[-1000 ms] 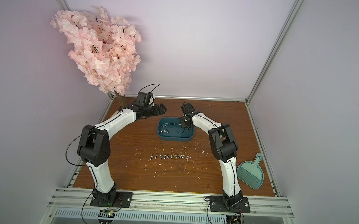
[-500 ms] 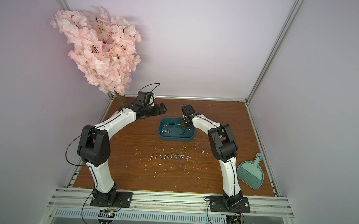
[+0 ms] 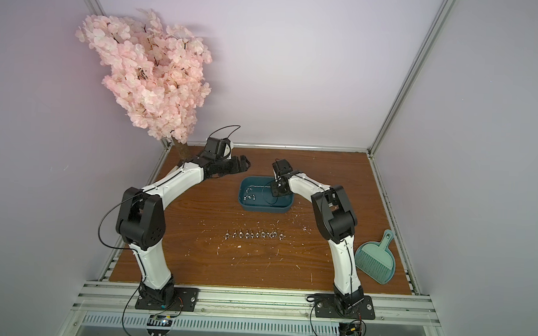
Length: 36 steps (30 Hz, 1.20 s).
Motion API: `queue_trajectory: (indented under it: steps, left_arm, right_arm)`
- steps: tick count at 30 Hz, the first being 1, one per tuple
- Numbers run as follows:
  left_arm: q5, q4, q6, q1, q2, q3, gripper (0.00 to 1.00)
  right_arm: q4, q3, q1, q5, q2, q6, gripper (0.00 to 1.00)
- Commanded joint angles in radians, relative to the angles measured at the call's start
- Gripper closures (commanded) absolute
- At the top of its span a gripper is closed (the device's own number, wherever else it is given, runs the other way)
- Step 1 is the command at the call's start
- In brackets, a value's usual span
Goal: Take out the wing nut from the storage box
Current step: Pick up the wing nut from the storage box.
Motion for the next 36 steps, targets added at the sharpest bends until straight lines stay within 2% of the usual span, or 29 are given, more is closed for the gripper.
queue_trajectory:
  steps: [1, 7, 12, 19, 28, 36]
  left_arm:
    - [0.016, -0.008, 0.017, 0.004, -0.003, 0.008, 0.01]
    - [0.020, -0.001, 0.015, 0.004, -0.008, -0.004, 0.01]
    - [0.027, 0.006, 0.014, 0.004, -0.012, -0.010, 0.01]
    - [0.031, 0.006, 0.016, 0.004, -0.014, -0.010, 0.01]
    - [0.037, 0.009, 0.016, 0.003, -0.009, -0.010, 0.01]
    - [0.044, 0.009, 0.017, 0.004, -0.003, -0.010, 0.01]
  right_arm:
    - [-0.011, 0.005, 0.003, -0.061, -0.028, 0.021, 0.65]
    - [-0.002, -0.003, 0.003, -0.152, -0.047, 0.045, 0.60]
    - [-0.005, -0.020, 0.002, -0.095, -0.071, 0.019, 0.56]
    - [-0.031, -0.024, -0.001, -0.041, -0.082, -0.051, 0.58]
    - [-0.010, -0.065, -0.002, -0.067, -0.120, -0.093, 0.56]
    - [-0.010, -0.070, -0.007, -0.060, -0.110, -0.133, 0.62]
